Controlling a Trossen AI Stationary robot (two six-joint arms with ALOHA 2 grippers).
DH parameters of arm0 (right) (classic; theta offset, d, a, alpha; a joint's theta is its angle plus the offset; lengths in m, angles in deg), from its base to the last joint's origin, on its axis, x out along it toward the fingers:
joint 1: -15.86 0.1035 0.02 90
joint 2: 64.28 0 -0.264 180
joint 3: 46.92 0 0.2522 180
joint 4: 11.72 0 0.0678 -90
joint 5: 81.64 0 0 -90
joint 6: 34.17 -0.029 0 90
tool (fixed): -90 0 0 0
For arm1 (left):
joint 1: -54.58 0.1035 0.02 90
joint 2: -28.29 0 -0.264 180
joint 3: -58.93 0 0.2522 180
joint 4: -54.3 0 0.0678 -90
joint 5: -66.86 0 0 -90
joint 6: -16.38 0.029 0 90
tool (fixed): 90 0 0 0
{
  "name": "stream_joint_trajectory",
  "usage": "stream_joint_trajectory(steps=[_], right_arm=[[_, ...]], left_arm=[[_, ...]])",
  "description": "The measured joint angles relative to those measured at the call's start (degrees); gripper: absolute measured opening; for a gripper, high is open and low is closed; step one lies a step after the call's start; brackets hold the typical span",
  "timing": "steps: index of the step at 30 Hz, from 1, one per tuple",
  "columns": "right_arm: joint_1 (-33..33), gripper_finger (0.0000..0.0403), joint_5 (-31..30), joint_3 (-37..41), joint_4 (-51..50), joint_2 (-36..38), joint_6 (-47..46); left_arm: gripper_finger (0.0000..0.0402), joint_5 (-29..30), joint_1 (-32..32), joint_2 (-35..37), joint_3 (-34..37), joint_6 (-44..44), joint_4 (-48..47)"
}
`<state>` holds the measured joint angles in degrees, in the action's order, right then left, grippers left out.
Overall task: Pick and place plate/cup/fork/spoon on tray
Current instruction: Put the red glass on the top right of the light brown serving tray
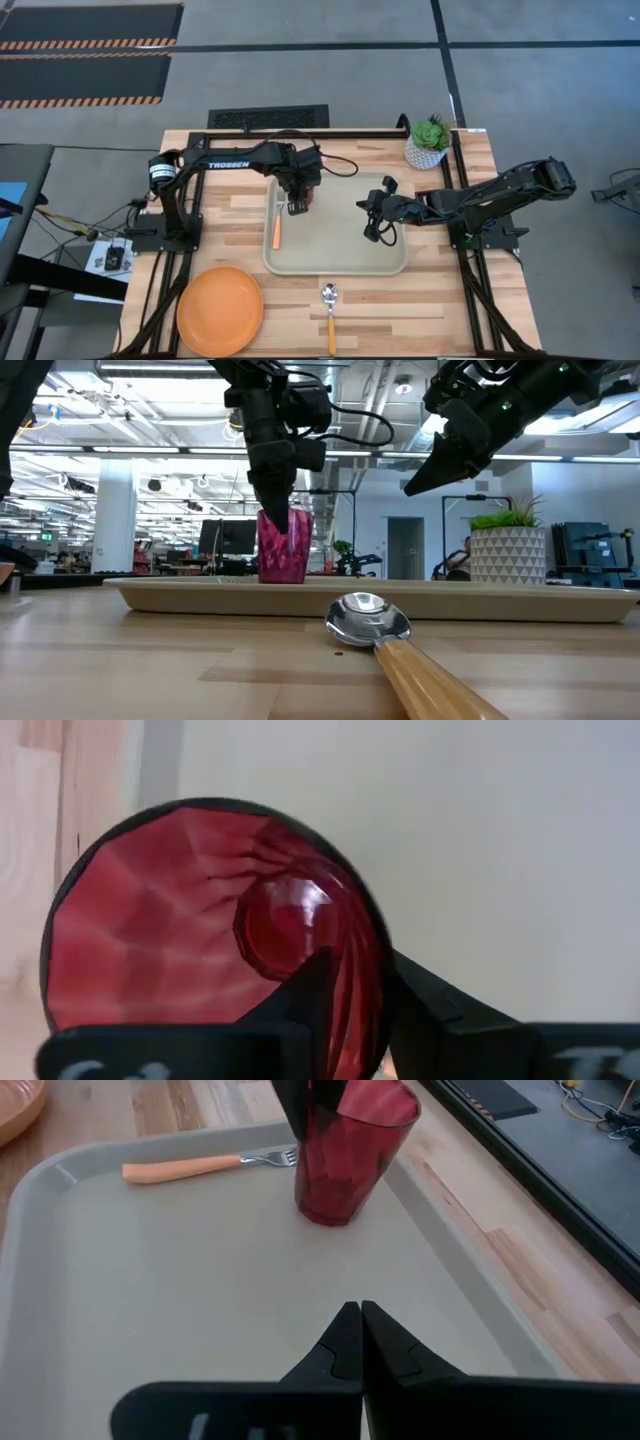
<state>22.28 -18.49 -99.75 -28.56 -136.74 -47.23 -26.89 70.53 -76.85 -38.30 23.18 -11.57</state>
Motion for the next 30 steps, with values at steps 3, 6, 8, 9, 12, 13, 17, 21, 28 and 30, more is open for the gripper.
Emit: stream_joint_trajectory(steps=[3,6,8,9,12,13,17,21,28,30], right_arm=[[0.00,0.0008,0.00,0.00,0.01,0.00,0.00],[-0.02,0.0008,0.00,0.00,0.03,0.00,0.00],[-0.04,0.0008,0.00,0.00,0.03,0.00,0.00],[-0.04,0.0008,0.00,0.00,0.03,0.00,0.00],[-0.04,0.0010,-0.02,0.00,0.03,0.00,-0.02],[-0.04,0.0011,-0.02,0.00,0.03,0.00,-0.03],[0.06,0.0011,-0.02,0.00,0.03,0.00,-0.13],[0.95,0.0010,-0.02,0.00,0.03,0.00,-0.28],[2.35,0.0011,-0.20,0.10,1.13,-2.25,-0.55],[2.59,0.0011,-0.20,-0.04,3.71,-4.24,-0.55]], left_arm=[[0.0077,0.02,0.00,0.00,-2.04,0.20,-0.92],[0.0086,0.04,0.00,0.07,-4.55,0.88,-1.88],[0.0089,0.06,0.00,0.07,-6.41,1.69,-2.56],[0.0090,0.07,0.00,0.09,-7.37,2.15,-3.12],[0.0088,0.09,0.00,0.55,-8.88,3.04,-3.12],[0.0084,0.14,0.00,1.01,-8.88,3.06,-2.68],[0.0052,0.37,0.00,4.71,-7.21,3.08,3.50],[0.0010,0.07,0.00,11.71,1.64,2.58,14.56],[0.0010,0.41,-0.22,28.21,25.46,-1.32,39.11],[0.0010,1.54,-0.47,32.97,32.77,-1.95,46.66]])
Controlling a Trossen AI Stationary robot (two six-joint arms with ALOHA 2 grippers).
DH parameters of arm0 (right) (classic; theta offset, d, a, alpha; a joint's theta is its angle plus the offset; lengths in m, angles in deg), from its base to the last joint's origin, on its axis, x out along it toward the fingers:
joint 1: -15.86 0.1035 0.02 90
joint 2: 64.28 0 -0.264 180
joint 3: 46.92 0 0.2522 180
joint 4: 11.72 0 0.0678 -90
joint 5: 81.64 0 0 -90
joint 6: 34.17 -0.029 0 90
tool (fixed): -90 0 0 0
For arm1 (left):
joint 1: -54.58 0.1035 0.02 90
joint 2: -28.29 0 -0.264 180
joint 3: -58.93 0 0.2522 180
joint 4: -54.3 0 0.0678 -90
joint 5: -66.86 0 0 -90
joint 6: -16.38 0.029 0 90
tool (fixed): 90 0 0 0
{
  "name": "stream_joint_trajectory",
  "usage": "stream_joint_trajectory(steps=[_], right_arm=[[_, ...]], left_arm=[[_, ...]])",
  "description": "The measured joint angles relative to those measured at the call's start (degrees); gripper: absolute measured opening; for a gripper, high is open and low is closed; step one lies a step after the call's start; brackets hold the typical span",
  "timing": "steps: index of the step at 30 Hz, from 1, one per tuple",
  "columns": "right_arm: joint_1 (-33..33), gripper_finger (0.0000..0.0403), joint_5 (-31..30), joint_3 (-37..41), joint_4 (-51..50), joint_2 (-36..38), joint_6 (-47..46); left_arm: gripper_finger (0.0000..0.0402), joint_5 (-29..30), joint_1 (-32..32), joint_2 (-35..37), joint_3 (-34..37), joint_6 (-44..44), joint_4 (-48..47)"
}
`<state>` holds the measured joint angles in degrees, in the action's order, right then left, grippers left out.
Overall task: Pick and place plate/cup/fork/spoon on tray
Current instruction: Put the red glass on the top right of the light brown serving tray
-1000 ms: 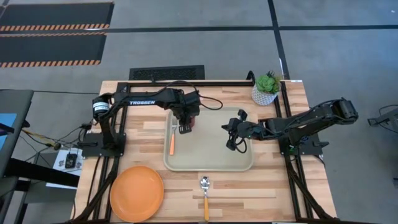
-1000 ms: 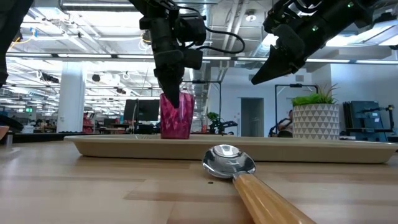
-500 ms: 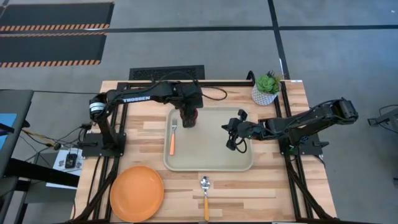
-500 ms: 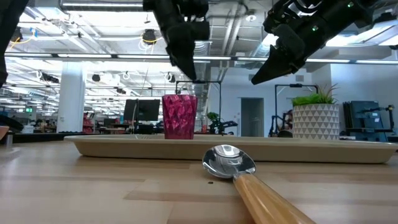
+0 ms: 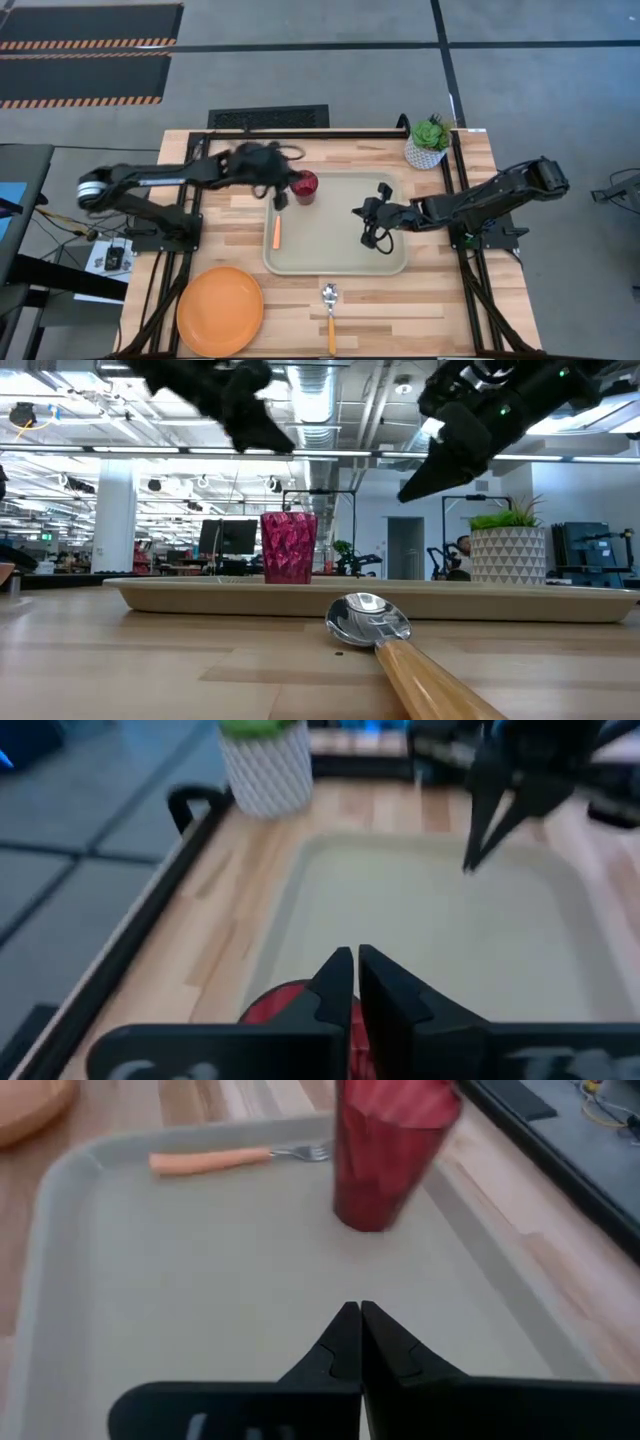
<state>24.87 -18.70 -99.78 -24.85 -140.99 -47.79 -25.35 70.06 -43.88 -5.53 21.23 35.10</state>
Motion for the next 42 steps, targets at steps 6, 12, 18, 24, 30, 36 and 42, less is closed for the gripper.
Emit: stream_joint_trajectory(steps=[6,12,18,24,30,36,42], right_arm=[[-0.65,0.0016,0.24,-1.03,3.06,-6.85,0.16],[-2.12,0.0014,0.64,-5.33,2.93,-11.69,1.04],[-4.67,0.0004,8.85,-10.23,2.91,-12.65,2.14],[-6.70,0.0004,13.80,-14.42,2.39,-12.63,2.85],[-8.30,0.0018,15.39,-18.49,0.56,-12.65,6.86],[-10.23,0.0018,17.00,-25.31,-8.58,-12.65,10.31],[-11.73,0.0033,21.30,-29.46,-14.08,-12.64,13.51]], left_arm=[[0.0001,2.60,-0.25,12.39,18.99,-0.66,19.29],[0.0004,6.37,0.38,18.69,29.46,-10.21,21.74],[0.0001,0.32,-0.01,21.05,36.72,-8.23,30.49],[0.0000,-4.26,0.87,24.73,45.63,-9.02,45.18],[0.0000,-5.51,0.99,28.79,48.70,-8.84,46.90],[0.0000,-2.36,0.99,30.64,49.87,-8.04,46.32],[0.0000,0.65,0.99,30.61,49.88,-7.93,45.98]])
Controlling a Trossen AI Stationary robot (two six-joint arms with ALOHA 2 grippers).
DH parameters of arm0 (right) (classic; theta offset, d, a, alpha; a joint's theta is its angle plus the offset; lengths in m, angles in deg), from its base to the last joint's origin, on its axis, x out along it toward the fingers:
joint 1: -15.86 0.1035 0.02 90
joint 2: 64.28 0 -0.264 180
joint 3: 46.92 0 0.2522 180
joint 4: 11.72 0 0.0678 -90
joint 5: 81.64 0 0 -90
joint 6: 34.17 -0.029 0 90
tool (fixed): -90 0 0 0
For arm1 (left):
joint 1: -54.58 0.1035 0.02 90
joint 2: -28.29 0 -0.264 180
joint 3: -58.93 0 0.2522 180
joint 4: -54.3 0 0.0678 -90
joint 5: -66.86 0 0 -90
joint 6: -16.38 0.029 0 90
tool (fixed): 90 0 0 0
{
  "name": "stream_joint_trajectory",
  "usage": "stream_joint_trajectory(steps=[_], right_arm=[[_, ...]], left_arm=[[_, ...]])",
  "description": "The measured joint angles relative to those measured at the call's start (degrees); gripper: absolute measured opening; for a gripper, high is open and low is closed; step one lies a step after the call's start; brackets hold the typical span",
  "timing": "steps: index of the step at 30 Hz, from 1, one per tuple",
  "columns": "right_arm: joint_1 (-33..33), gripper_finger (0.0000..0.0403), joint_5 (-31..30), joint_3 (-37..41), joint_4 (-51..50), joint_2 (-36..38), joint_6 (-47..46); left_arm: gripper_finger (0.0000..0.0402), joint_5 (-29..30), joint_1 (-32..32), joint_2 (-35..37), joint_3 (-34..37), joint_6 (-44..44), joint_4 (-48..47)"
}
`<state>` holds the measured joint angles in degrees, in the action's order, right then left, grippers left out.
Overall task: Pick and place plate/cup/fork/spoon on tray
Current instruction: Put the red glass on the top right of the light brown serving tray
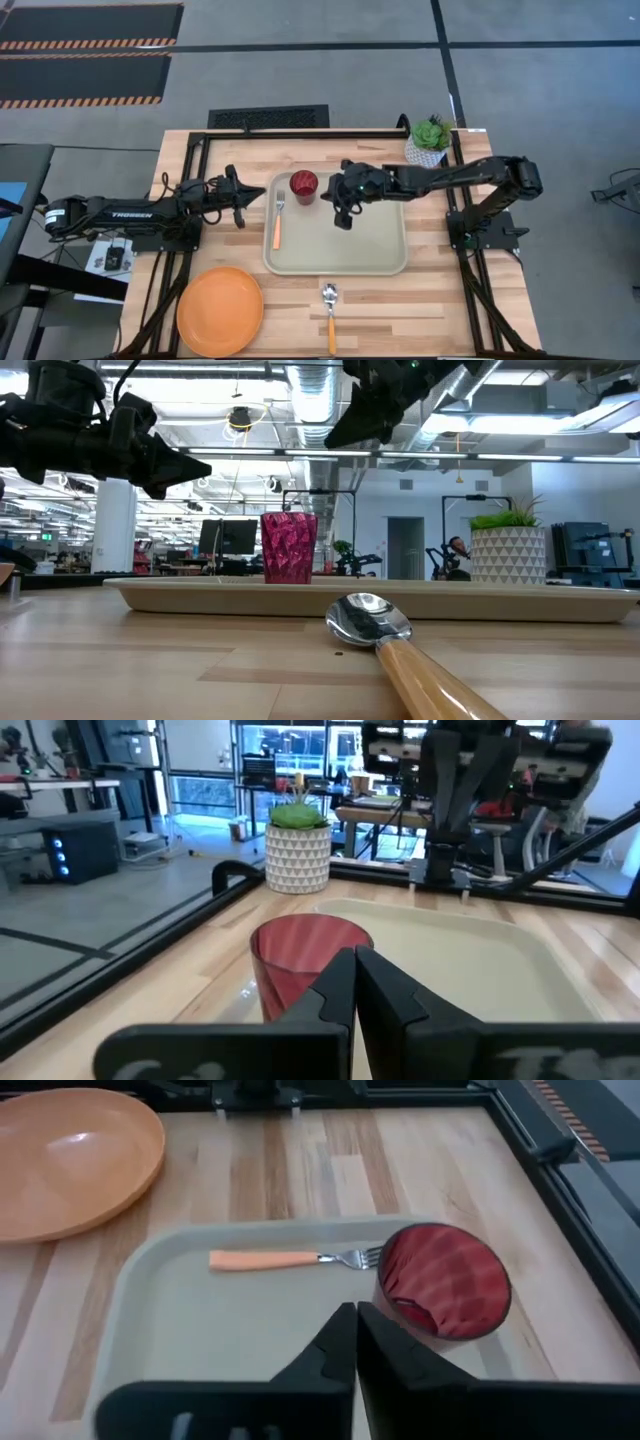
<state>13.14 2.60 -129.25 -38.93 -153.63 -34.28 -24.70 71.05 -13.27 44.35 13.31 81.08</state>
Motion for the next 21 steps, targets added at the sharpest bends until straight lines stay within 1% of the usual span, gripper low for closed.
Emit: stream_joint_trajectory(steps=[5,9,11,13,16,21], right_arm=[[-0.87,0.0098,0.72,-1.03,-2.09,-0.10,1.67],[-1.25,0.0144,1.65,-1.15,-1.38,-2.76,4.68],[-1.42,0.0160,2.57,-3.27,-1.34,-5.77,7.15],[-1.82,0.0171,2.64,-5.98,-4.39,-8.96,9.58],[-2.50,0.0178,2.62,-12.25,-8.81,-14.23,13.31],[-4.05,0.0175,2.39,-22.88,-18.55,-21.75,18.76]], left_arm=[[0.0000,0.57,0.00,-0.02,0.00,0.02,-0.07],[0.0000,1.18,0.00,-0.02,0.00,0.02,-0.02],[0.0000,1.26,0.00,-0.02,0.00,0.02,0.00],[0.0000,1.41,0.00,-0.03,0.00,0.02,0.06],[0.0000,1.90,0.00,-0.04,0.00,0.00,-0.35],[0.0000,1.94,0.00,-0.04,0.00,-0.01,-0.51]])
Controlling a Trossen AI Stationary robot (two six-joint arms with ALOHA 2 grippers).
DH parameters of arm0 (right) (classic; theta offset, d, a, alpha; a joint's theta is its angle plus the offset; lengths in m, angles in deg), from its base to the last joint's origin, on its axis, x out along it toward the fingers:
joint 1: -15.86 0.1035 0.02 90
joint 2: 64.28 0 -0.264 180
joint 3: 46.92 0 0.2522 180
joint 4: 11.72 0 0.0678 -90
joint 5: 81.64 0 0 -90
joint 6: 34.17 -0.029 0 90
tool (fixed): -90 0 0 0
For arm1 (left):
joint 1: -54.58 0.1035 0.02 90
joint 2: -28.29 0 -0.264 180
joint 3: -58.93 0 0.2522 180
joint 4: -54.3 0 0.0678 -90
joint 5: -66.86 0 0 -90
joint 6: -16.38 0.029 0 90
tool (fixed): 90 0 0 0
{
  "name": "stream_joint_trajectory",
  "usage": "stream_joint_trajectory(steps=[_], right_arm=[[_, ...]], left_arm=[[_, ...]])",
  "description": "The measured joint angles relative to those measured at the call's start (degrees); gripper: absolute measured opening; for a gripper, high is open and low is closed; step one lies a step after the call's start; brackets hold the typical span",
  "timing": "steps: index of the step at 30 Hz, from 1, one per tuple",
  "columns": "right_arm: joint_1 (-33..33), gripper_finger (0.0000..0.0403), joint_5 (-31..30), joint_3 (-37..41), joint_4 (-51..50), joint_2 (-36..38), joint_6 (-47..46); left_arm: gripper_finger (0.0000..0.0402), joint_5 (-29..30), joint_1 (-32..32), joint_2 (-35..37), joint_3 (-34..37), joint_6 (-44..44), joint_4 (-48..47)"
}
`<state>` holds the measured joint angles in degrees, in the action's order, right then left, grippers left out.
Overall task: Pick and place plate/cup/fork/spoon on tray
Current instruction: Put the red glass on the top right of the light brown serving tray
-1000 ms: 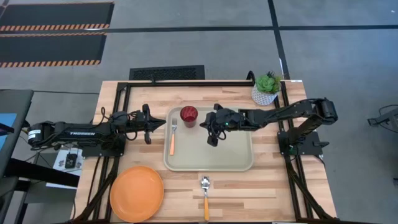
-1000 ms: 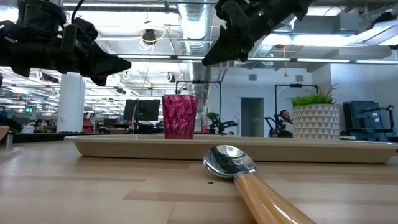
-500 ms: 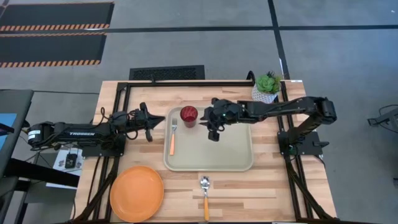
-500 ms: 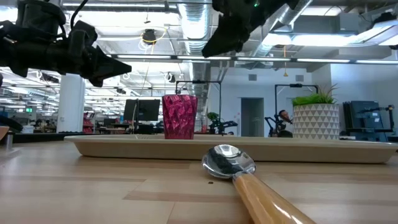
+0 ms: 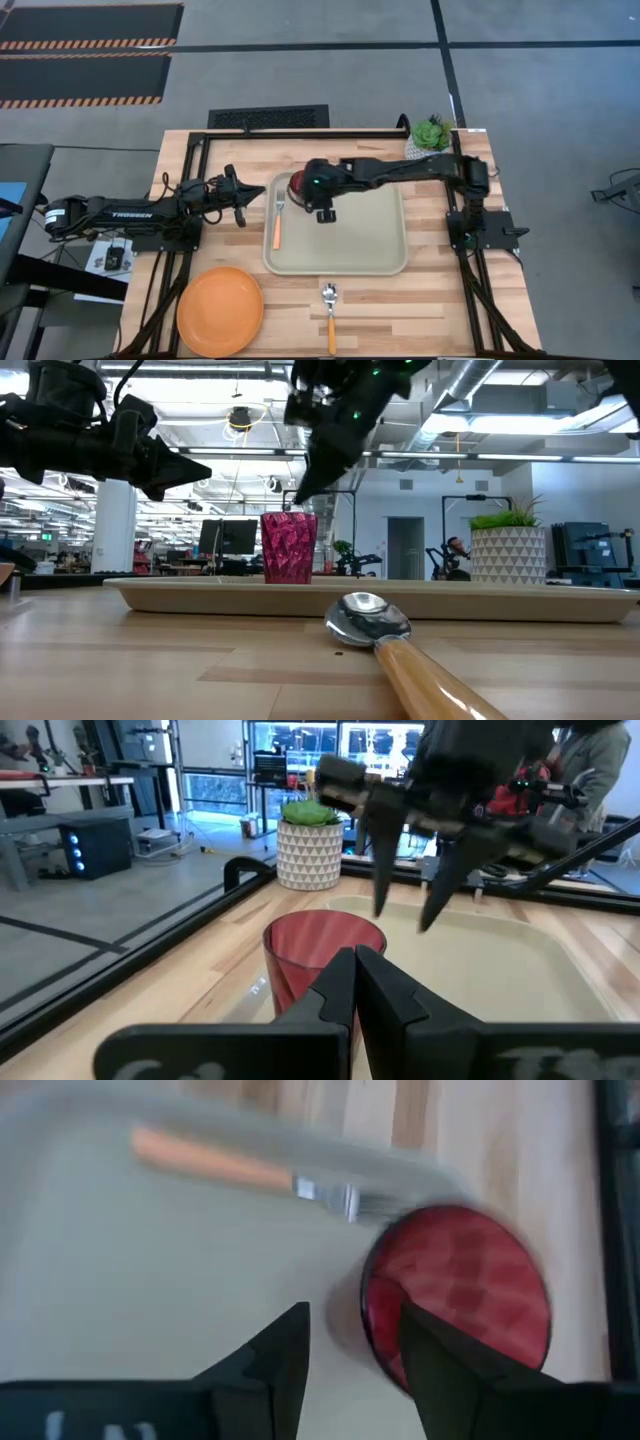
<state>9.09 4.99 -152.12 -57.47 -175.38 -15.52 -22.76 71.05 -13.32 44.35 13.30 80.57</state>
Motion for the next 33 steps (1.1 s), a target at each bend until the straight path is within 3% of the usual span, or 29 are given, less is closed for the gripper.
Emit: stream_joint_trajectory(steps=[10,17,23,30,33], right_arm=[[-0.99,0.0144,-2.72,-11.21,-11.79,-9.24,7.81],[-1.81,0.0080,-2.45,-12.52,-14.70,-10.23,8.94],[-3.01,0.0015,-2.48,-12.50,-19.62,-6.83,5.57],[-3.53,0.0028,-0.77,-12.00,-33.24,0.33,-6.14],[-3.80,0.0020,-0.46,-8.29,-36.30,4.39,-10.98]], left_arm=[[0.0000,0.07,0.00,0.00,0.00,0.42,-0.74],[0.0000,0.07,0.00,0.00,-0.02,0.42,-0.72],[0.0000,0.07,0.00,0.00,-0.02,0.42,-0.74],[0.0000,0.07,0.00,-0.01,-0.02,0.40,-2.05],[0.0000,0.07,0.00,0.00,-0.02,0.36,-2.63]])
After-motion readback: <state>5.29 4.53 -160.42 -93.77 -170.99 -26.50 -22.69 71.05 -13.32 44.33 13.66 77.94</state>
